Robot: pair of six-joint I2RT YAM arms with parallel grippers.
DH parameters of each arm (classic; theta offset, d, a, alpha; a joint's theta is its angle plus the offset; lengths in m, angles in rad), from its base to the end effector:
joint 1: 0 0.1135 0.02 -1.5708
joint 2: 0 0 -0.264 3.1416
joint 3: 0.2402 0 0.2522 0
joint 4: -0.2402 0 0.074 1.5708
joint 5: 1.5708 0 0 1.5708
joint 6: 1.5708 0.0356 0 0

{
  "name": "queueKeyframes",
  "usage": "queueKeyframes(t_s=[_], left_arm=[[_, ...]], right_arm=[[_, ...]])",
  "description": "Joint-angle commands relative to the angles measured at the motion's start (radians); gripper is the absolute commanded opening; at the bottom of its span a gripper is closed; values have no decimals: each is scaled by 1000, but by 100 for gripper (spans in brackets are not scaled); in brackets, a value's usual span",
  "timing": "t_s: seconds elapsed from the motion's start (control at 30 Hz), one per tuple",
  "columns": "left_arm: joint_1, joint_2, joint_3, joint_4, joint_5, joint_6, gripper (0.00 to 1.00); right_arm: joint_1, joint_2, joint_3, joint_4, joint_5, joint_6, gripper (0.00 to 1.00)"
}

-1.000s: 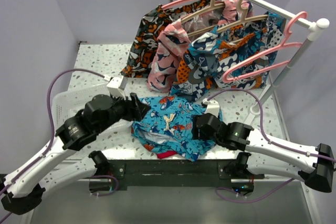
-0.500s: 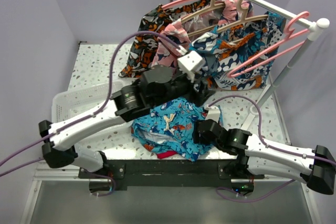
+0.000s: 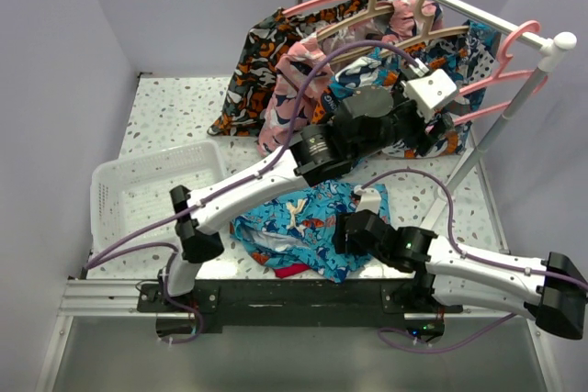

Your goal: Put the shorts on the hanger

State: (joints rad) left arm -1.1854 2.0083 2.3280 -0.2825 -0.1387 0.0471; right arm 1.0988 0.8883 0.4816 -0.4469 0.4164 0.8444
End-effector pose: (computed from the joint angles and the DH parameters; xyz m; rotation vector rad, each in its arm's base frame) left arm 0.1755 -0.4195 0.4906 0.8226 1.3590 -0.7936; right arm 0.0911 0.1469 0.1963 -0.1145 2.3738 0.4510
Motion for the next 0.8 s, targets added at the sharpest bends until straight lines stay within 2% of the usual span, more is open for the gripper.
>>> queueKeyframes(t_s=[0.0, 0.1, 0.13, 0.2, 0.27, 0.33, 0.43, 0.63, 0.77], left_arm=[[21, 37, 61, -32, -4, 30, 55], [41, 29, 39, -24, 14, 7, 36], [47, 29, 37, -24, 34, 2, 33], [49, 32, 39, -27, 44, 4, 17], [50, 40, 42, -38, 70, 7, 16], [56, 50, 47, -46, 86, 5, 23], [67, 58, 50, -61, 106, -4, 19], [72, 46, 41, -72, 120, 5, 22], [72, 32, 33, -41, 96, 16, 8]], right_arm=[[-1, -35, -11, 17, -5, 7, 65], [-1, -45, -11, 7, -8, 8, 65], [-1, -46, -12, 10, -8, 8, 65], [-1, -46, -14, 8, -10, 8, 65], [-1, -40, -11, 11, -13, 10, 65], [-1, -35, -9, 19, -16, 10, 65], [-1, -25, -9, 27, -22, 10, 65], [-1, -12, -3, 28, -21, 9, 65], [-1, -8, 3, 22, -16, 5, 65]])
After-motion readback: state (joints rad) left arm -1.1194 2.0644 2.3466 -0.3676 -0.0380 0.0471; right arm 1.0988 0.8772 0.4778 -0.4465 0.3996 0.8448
